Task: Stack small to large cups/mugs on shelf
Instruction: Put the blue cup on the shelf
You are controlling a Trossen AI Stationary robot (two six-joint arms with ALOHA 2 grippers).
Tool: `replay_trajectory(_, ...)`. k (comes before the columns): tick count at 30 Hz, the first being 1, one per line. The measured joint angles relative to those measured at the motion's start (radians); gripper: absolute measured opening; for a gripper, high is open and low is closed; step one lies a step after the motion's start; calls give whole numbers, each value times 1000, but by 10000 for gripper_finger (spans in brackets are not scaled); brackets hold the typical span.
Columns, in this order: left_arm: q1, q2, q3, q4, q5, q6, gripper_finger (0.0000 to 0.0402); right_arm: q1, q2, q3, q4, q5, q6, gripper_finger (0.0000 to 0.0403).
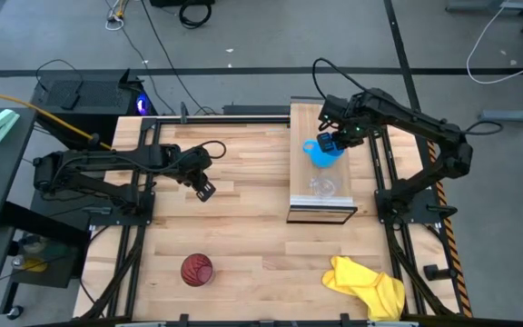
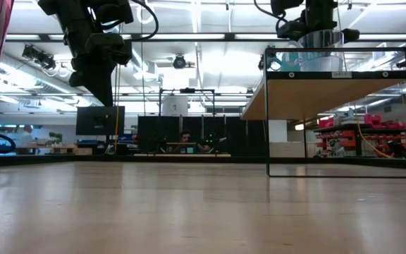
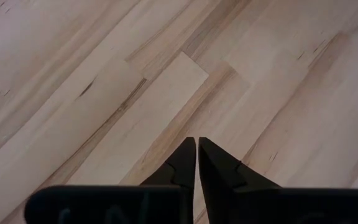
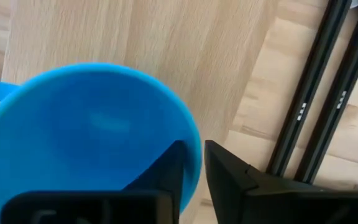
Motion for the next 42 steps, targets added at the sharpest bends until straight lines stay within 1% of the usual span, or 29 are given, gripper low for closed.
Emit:
replay_trajectory(8,0,0,0,0,0,0,11,0,-40,0,-1,28,3,100)
replay_trajectory(12,0,0,0,4,0,0,11,0,-60,0,-1,31,3,106)
replay_trajectory(20,0,0,0,16,0,0,30,0,-90,0,-1,31,4,108)
replay_trajectory(24,0,0,0,16,0,0,29,1,-120,9,-2,31,8,108)
replay_trajectory(28,0,0,0,16,0,0,21,29,-153,57,-1,30,30,107)
replay_trajectory(31,0,0,0,15,0,-1,17,74,-184,90,-1,22,51,107)
replay_trajectory(36,0,0,0,-2,0,-1,20,211,-252,104,-2,19,157,107)
replay_trajectory(39,0,0,0,-30,0,-1,26,330,-289,104,-2,73,237,107)
replay_trajectory(42,0,0,0,-69,0,-1,29,464,-315,104,-2,174,331,107)
